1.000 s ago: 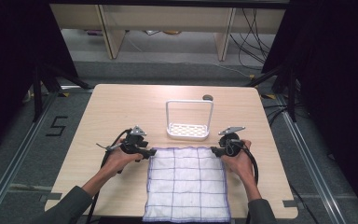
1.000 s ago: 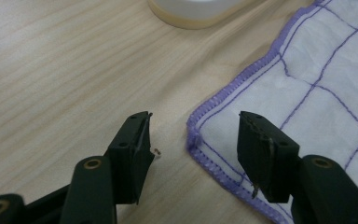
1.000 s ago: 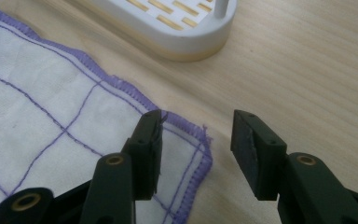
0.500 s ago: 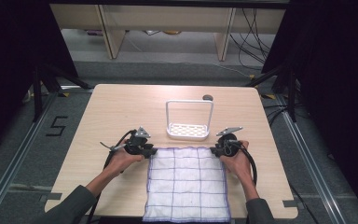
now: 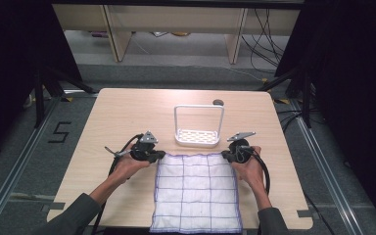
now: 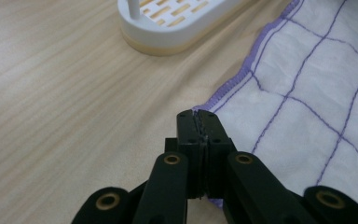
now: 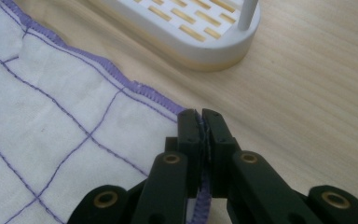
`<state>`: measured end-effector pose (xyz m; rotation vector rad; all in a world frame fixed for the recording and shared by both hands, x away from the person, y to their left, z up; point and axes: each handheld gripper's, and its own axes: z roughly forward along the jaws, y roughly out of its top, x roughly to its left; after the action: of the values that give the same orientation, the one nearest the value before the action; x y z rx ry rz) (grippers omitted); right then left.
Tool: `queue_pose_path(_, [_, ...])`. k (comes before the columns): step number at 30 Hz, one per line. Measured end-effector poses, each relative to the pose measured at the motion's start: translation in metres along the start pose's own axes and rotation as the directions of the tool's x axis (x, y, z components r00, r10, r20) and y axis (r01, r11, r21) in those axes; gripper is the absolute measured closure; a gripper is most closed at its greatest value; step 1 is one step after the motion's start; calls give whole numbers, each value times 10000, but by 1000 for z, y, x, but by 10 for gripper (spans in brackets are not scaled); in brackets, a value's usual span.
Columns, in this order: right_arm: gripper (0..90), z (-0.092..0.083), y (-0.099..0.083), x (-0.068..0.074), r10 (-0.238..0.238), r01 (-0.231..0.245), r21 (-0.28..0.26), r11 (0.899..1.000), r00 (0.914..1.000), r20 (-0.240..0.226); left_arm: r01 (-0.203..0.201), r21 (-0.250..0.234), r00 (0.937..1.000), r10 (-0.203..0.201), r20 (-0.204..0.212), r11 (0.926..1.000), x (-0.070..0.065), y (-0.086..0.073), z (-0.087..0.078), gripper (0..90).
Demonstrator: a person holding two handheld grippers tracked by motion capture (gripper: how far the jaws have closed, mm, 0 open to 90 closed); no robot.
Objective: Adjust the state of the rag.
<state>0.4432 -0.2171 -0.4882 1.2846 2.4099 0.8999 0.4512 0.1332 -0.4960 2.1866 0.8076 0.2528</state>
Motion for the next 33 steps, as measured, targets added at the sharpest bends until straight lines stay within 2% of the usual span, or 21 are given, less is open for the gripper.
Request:
queue_pose_path(3, [874,-1,1,-3,-142,143,-95,9999,9999,46,68,-94,10000,-69,-47,9999,3,2,-1,882])
queue_pose_path(4, [874,-1,2,-3,-5,5,-23,10000,10000,-9,53,-87,10000,-53,-1,9999,3,2,-1,882])
queue_pose_path(7, [874,-1,2,-5,-65,65,-63,10000,10000,2,41,-112,10000,-41,-13,9999,3,3,0,882])
queue_pose_path(8, [874,1,1,-6,110,-111,-260,9996,9999,-31,79,-137,10000,-80,-42,9999,3,4,1,882])
queue_pose_path(9, [874,0,2,-8,-83,83,-215,9997,10000,1,31,-137,10000,-32,-65,9999,3,4,1,882])
queue_pose_path(10, [874,0,4,-7,160,-160,-100,9998,9999,-32,74,-205,10000,-75,-48,9998,4,5,1,883])
queue_pose_path(11, [874,0,6,-8,49,-49,-186,9998,10000,24,74,-205,10000,-75,-48,9998,4,5,1,882])
queue_pose_path(12, [874,2,7,-9,-144,150,-528,9985,9998,102,142,-295,9999,-143,-56,9995,6,7,0,882])
queue_pose_path(13, [874,1,9,-9,-62,64,-525,9986,10000,40,221,-336,9997,-223,-74,9992,7,8,-1,883])
queue_pose_path(14, [874,2,10,-11,-330,339,-659,9973,9994,140,226,-409,9997,-228,-41,9989,8,9,-1,882])
queue_pose_path(15, [874,2,10,-11,-330,339,-659,9973,9994,140,226,-409,9997,-228,-41,9989,8,9,-1,882])
queue_pose_path(16, [874,-2,12,-9,-40,42,-365,9993,10000,50,254,-437,9997,-257,-62,9987,8,10,-2,882])
queue_pose_path(17, [874,-3,13,-12,-245,256,-626,9977,9996,171,283,-553,9996,-288,-84,9981,9,12,-3,882])
queue_pose_path(18, [874,-3,14,-11,110,-103,-805,9967,9999,83,272,-543,9996,-278,-101,9982,10,13,-3,882])
queue_pose_path(20, [874,-4,13,-13,-96,113,-945,9955,9998,189,348,-661,9993,-358,-139,9972,11,14,-3,882])
queue_pose_path(21, [874,-7,14,-13,43,-40,-727,9973,10000,36,286,-700,9995,-295,-127,9971,12,15,-4,882])
queue_pose_path(22, [874,-7,14,-14,-145,148,-747,9971,9999,43,452,-872,9989,-462,-89,9952,12,16,-4,882])
queue_pose_path(27, [874,-8,15,-13,-194,212,-895,9958,9996,207,331,-1106,9995,-330,24,9933,10,21,-9,883])
queue_pose_path(28, [874,-10,16,-13,-302,317,-823,9961,9994,193,331,-1106,9995,-330,24,9933,10,21,-9,883])
queue_pose_path(31, [874,-13,17,-11,-113,128,-860,9962,9998,180,261,-1093,9996,-268,-54,9937,8,22,-10,884])
queue_pose_path(33, [874,-13,17,-13,-317,339,-932,9951,9992,255,99,-990,9999,-110,-105,9950,8,22,-11,885])
